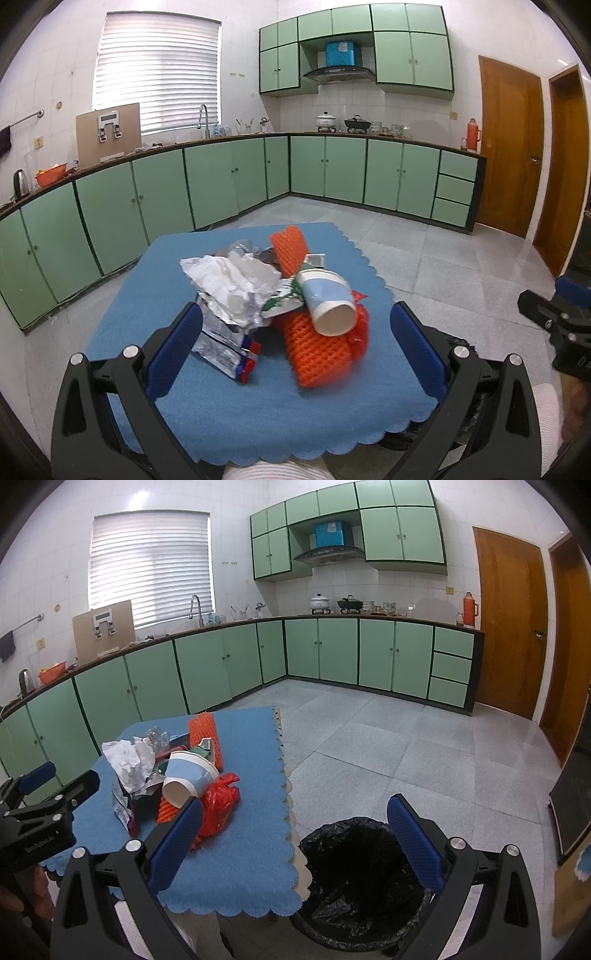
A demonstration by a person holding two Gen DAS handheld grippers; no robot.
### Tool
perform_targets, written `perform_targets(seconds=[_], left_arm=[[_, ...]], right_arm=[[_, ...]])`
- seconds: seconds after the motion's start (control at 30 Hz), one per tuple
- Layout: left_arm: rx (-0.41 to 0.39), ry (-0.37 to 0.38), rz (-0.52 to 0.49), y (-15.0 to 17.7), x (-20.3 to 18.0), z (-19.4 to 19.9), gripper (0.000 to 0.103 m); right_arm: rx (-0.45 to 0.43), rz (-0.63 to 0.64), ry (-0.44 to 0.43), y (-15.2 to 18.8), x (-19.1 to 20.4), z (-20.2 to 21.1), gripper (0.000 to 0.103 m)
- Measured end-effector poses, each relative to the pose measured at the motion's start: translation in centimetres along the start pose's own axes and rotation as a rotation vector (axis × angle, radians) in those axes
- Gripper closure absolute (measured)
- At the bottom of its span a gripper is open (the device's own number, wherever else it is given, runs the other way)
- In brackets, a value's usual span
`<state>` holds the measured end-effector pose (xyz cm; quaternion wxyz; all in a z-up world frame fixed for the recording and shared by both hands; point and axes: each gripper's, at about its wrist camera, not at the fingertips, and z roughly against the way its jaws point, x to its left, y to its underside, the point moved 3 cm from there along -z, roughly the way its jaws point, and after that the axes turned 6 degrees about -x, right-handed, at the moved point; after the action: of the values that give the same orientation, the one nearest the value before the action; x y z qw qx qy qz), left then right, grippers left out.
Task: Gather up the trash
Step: 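Grasp the white paper cup with the right tool while the left tool grasps the tissue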
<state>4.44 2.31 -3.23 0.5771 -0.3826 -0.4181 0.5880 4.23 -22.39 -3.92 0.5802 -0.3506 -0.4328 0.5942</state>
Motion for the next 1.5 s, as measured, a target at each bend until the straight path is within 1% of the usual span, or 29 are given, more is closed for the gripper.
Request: perform_targets(seconds=[0.1, 0.17, 0.23, 0.3, 0.43, 0.6, 0.8, 1.03, 1.2, 1.33, 1.4, 1.47, 1.5], left_arm=[[-0.004, -0.034, 0.013, -0.1, 1.4, -0.7, 0.005], [-0.011, -0.071, 0.024, 0.0, 2.9, -1.4, 0.005], [-0.015, -0.117, 0.013, 0.1, 4.0, -2.1, 0.005], [-0.012, -0.145, 0.01, 0.2, 5.2, -2.8, 0.005], [0.002, -0.178, 0.024, 0.3, 7.4, -3.8, 0.005], [0.02, -0.214, 0.037, 1.0, 9.9, -5.3, 0.005], [0.056, -0.222, 0.041, 1.8, 11.5, -7.3, 0.005], [0.083, -0.211, 0.036, 2.9, 12.5, -8.9, 0.005], [0.088, -0.203, 0.052, 3.4, 13.0, -9.6, 0.005], [0.088, -0.202, 0.065, 3.6, 13.4, -9.7, 0.005], [0.085, -0.202, 0.065, 3.7, 13.7, -9.7, 0.005], [0.082, -0.198, 0.068, 3.6, 13.7, -9.7, 0.005], [0.079, -0.192, 0.072, 3.6, 13.7, -9.7, 0.005]], right_arm=[[-0.001, 0.004, -0.009, -0.5, 0.5, -0.7, 0.006], [0.0, 0.005, -0.023, -0.8, 1.1, -1.4, 0.006], [0.003, 0.005, -0.041, -1.0, 1.9, -2.4, 0.006], [0.01, 0.009, -0.057, -1.1, 2.8, -3.5, 0.006], [0.027, 0.031, -0.086, -0.8, 5.1, -6.3, 0.008], [0.086, 0.026, -0.127, 0.0, 7.6, -10.0, 0.011], [0.154, 0.007, -0.163, 1.1, 10.1, -14.0, 0.011], [0.2, 0.024, -0.174, 2.3, 12.4, -16.9, 0.014], [0.236, 0.017, -0.175, 3.0, 12.9, -18.2, 0.015], [0.262, 0.015, -0.193, 3.4, 13.3, -18.9, 0.022], [0.273, 0.012, -0.203, 3.5, 13.4, -19.1, 0.028], [0.286, 0.007, -0.217, 3.7, 13.5, -19.3, 0.038], [0.292, 0.003, -0.225, 3.7, 13.6, -19.3, 0.038]])
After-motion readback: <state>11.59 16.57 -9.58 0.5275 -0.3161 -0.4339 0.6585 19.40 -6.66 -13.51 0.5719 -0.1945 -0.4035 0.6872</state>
